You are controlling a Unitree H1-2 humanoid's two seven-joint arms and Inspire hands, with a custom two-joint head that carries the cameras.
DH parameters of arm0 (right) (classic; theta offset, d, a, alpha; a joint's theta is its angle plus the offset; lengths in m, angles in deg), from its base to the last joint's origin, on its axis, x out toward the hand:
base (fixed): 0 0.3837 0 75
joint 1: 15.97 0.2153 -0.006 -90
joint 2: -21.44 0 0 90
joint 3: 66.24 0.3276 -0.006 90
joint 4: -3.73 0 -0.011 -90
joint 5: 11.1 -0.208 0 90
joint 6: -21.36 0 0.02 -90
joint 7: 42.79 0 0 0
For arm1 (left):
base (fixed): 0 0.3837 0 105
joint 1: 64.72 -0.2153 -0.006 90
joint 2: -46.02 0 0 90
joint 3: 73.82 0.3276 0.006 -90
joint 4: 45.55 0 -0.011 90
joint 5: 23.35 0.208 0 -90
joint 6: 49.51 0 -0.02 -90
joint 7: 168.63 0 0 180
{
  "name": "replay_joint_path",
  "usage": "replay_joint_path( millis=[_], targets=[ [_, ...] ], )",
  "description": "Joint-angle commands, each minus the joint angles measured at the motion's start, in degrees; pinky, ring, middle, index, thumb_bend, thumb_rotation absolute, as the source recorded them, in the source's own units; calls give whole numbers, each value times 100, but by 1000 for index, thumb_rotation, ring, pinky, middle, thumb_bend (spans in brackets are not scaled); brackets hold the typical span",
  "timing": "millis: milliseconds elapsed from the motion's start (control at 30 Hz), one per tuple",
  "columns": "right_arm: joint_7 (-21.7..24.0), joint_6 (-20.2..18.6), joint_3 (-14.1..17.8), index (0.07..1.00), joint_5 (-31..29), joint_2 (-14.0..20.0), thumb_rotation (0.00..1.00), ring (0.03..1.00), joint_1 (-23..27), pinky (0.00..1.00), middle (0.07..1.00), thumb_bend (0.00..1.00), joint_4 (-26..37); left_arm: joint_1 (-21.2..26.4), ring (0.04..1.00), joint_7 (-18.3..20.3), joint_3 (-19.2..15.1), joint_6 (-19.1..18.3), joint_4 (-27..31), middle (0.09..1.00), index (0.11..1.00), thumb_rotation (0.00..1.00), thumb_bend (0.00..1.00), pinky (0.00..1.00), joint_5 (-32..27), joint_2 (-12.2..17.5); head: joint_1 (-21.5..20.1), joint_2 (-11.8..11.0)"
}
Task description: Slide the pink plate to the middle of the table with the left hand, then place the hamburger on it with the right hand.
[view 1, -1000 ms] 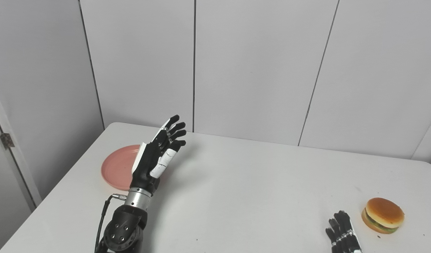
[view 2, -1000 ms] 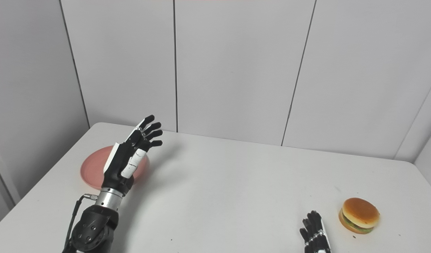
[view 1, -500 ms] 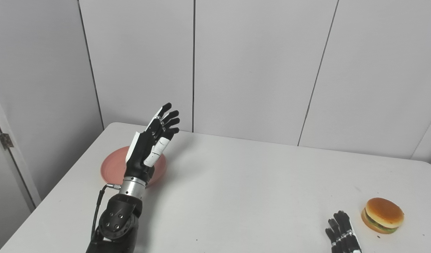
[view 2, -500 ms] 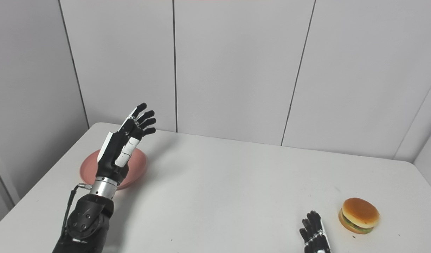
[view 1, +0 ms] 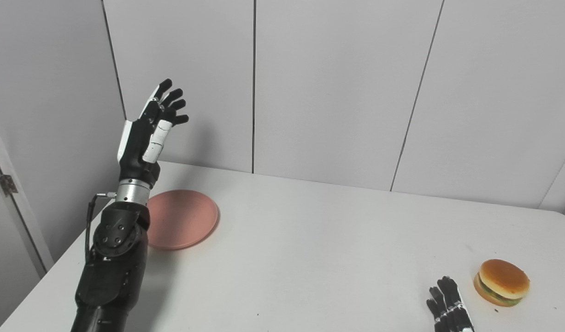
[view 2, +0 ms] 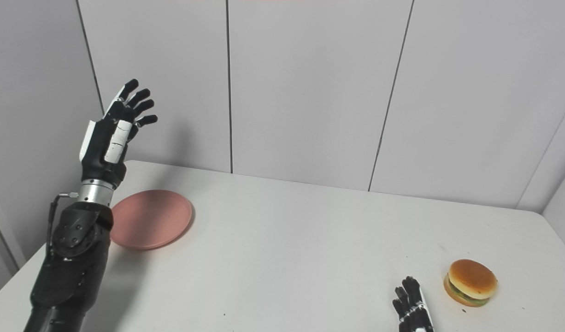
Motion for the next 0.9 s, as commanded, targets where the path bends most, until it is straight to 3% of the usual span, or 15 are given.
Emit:
replay_joint_path(
  millis=[0,400,500,633,767,867],
  targets=[
    [-150,-627,107,966,59,114,919,983,144,1000,991,747,-570,374,877,-73,-98,343,-221,888,892,800,928,783,122,376,0,4],
    [-154,-626,108,964,79,127,905,980,143,1000,985,751,-599,751,902,-43,-194,1536,-2578,913,926,790,884,829,109,984,15,12],
    [-143,-633,105,972,76,141,911,983,133,1000,992,756,-588,774,928,52,-271,1563,-2928,922,924,751,871,859,-38,1015,1,36],
    [-133,-637,107,969,56,143,909,983,131,1000,992,749,-588,757,935,70,-332,1560,-3345,922,935,780,870,860,-137,1024,-4,41],
    [-140,-659,105,966,67,149,909,984,119,1000,990,745,-565,769,926,206,-423,1564,-3807,918,929,788,981,844,-254,994,-12,61],
    [-130,-683,108,966,39,153,905,986,108,1000,991,738,-542,824,927,312,-480,1567,-4187,915,926,773,988,881,-317,951,-14,67]
  ],
)
